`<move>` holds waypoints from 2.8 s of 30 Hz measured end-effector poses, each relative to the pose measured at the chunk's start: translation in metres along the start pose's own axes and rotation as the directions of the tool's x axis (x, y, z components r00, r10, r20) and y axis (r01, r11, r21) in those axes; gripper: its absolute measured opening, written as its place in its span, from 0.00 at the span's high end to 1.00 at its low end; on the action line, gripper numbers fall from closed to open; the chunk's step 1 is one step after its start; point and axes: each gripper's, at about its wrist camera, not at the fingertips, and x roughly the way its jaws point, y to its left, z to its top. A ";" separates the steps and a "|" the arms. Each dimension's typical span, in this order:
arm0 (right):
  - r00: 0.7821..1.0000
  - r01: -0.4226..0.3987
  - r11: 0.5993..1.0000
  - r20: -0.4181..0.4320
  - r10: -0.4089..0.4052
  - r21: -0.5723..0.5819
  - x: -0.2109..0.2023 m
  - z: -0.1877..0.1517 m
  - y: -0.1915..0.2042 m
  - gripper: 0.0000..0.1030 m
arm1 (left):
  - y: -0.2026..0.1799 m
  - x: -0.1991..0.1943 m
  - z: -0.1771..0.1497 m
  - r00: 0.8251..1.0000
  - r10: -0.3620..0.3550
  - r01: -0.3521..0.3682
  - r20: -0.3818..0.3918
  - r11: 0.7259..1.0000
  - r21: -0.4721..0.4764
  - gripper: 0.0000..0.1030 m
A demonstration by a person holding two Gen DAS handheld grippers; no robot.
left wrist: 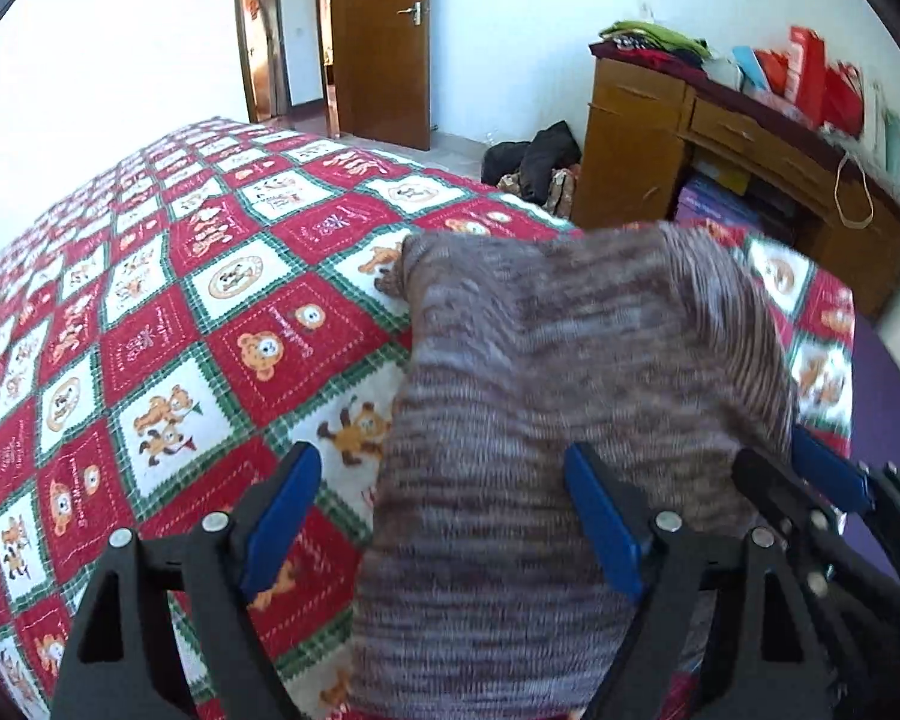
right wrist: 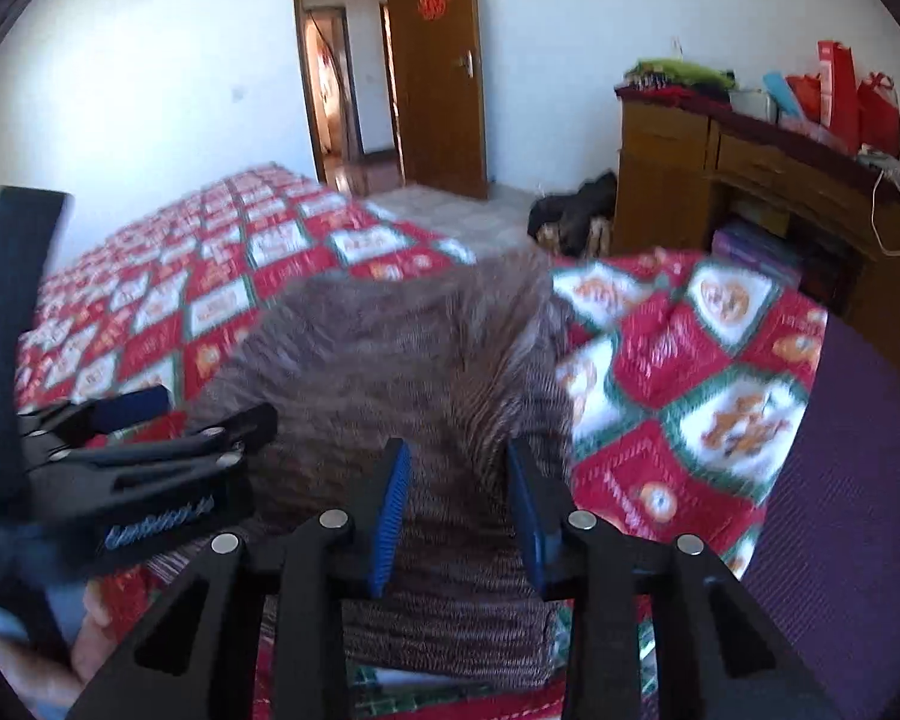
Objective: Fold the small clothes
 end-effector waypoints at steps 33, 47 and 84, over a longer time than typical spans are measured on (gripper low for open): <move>0.900 -0.004 0.988 0.430 -0.063 0.154 -0.209 -0.039 -0.004 0.17 | 0.000 -0.189 -0.044 0.949 0.047 -0.035 0.312 0.998 -0.045 0.00; 0.774 0.041 0.990 0.622 -0.119 0.138 -0.279 -0.040 0.008 0.07 | -0.007 -0.233 -0.055 0.895 0.117 -0.097 0.431 0.993 -0.069 0.00; 0.778 0.021 0.980 0.613 -0.141 0.199 -0.278 -0.045 0.000 0.06 | -0.016 -0.247 -0.058 0.855 0.155 -0.142 0.495 0.988 -0.063 0.00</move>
